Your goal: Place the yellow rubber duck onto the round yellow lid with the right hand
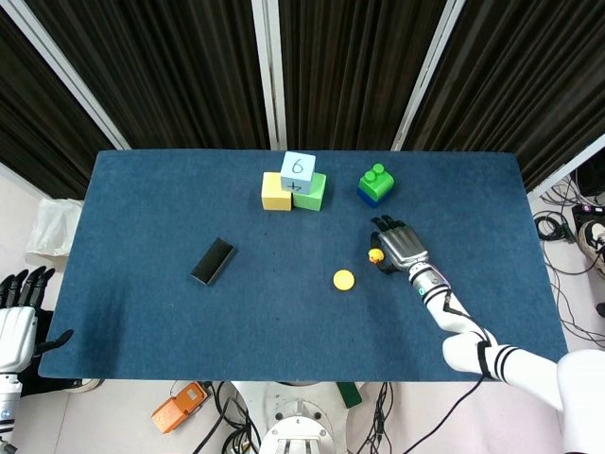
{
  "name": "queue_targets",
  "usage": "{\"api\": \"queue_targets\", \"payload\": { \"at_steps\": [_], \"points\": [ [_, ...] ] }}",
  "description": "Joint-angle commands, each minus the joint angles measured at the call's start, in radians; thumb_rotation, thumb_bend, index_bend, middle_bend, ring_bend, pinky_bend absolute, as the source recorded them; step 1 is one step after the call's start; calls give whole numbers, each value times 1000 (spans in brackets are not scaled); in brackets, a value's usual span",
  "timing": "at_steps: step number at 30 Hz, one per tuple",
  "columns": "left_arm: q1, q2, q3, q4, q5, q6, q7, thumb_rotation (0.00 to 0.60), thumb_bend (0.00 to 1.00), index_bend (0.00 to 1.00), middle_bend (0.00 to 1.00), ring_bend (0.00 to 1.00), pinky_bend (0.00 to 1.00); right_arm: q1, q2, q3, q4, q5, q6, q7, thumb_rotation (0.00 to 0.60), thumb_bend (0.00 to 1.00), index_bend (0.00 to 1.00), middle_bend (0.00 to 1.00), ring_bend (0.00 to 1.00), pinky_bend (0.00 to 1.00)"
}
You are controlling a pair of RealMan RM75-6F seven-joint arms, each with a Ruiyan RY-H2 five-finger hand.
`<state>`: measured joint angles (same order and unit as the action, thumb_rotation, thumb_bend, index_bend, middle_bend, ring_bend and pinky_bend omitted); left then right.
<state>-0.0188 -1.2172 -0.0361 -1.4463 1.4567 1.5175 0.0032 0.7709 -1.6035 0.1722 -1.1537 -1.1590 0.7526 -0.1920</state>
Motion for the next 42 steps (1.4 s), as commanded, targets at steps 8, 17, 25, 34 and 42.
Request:
{"api": "queue_targets", "payload": {
  "at_steps": [8, 17, 25, 34, 42],
  "points": [
    [1, 4, -2, -4, 5, 5, -2, 600, 18, 82, 56, 0, 0, -36, 165, -24, -275, -137, 116, 14, 600, 519, 636, 185, 142, 262],
    [6, -2, 1, 2, 2, 5, -5, 600, 18, 82, 56, 0, 0, 15, 112, -59, -292, -103, 46, -128, 600, 518, 616, 185, 142, 262],
    [10, -8, 1, 14, 0, 6, -14, 600, 18, 82, 56, 0, 0, 40, 58, -50, -254, -74, 32, -139, 600, 519, 583, 185, 142, 255],
    [12, -13, 3, 27, -2, -1, -25, 600, 18, 81, 56, 0, 0, 57, 36, -52, -243, -59, 24, -154, 600, 519, 506, 184, 142, 255],
    [14, -17, 3, 36, -3, -1, -33, 600, 18, 82, 56, 0, 0, 50, 62, -68, -268, -52, 32, -161, 600, 518, 230, 184, 120, 238]
  ]
}}
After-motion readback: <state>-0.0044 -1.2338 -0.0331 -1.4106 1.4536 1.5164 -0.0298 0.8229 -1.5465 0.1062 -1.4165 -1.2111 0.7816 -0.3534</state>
